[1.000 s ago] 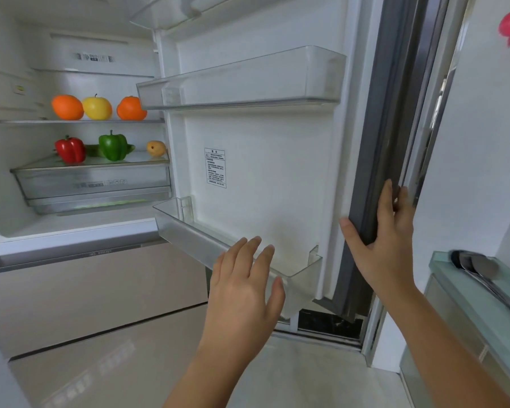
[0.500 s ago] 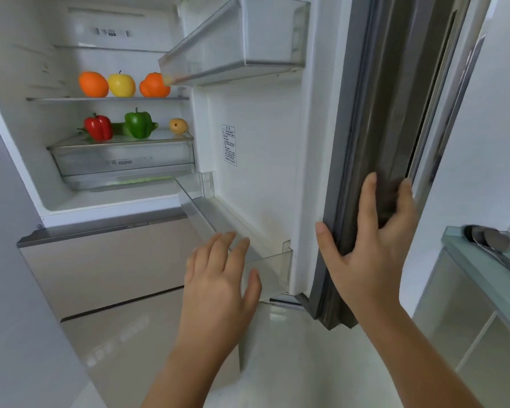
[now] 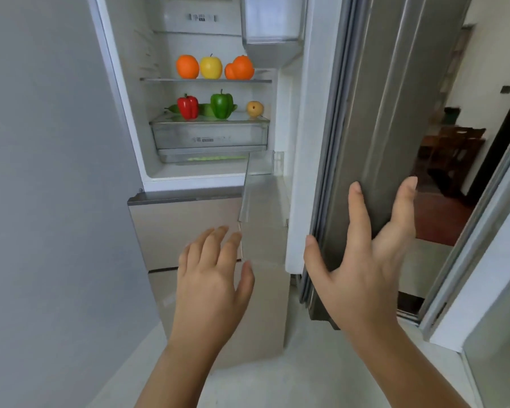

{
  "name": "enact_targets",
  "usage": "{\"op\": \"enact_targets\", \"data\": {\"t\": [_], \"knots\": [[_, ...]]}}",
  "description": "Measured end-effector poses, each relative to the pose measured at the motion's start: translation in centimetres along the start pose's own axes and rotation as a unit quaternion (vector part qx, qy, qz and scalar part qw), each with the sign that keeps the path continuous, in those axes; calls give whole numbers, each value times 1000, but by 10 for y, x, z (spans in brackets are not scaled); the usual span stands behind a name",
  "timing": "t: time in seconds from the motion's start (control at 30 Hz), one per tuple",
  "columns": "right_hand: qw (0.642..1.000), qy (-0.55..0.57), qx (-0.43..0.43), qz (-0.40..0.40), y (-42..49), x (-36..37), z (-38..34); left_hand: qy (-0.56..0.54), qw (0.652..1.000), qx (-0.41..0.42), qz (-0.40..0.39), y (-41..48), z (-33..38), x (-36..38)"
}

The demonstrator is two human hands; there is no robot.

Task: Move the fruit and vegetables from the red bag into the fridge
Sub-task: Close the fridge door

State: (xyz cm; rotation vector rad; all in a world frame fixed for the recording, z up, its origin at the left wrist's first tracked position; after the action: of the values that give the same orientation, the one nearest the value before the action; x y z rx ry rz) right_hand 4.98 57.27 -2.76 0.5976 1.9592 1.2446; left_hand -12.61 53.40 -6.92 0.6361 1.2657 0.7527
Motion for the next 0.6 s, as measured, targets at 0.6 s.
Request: {"op": "enact_targets", "data": {"t": [0.6], "knots": [[976, 77, -121, -164, -26, 127, -163, 87, 994, -66, 20, -27, -152, -69]]}}
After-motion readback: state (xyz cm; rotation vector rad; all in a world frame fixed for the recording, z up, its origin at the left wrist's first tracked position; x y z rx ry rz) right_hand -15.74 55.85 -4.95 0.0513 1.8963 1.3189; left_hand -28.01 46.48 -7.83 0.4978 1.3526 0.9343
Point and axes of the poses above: each hand's wrist, its own y-axis towards the middle knuckle, its own x-axis out of the palm, z = x × y, the point moved 8 cm from there along y, towards the middle knuckle, and after that the axes turned 1 degree about x, right-handed, at the moved point
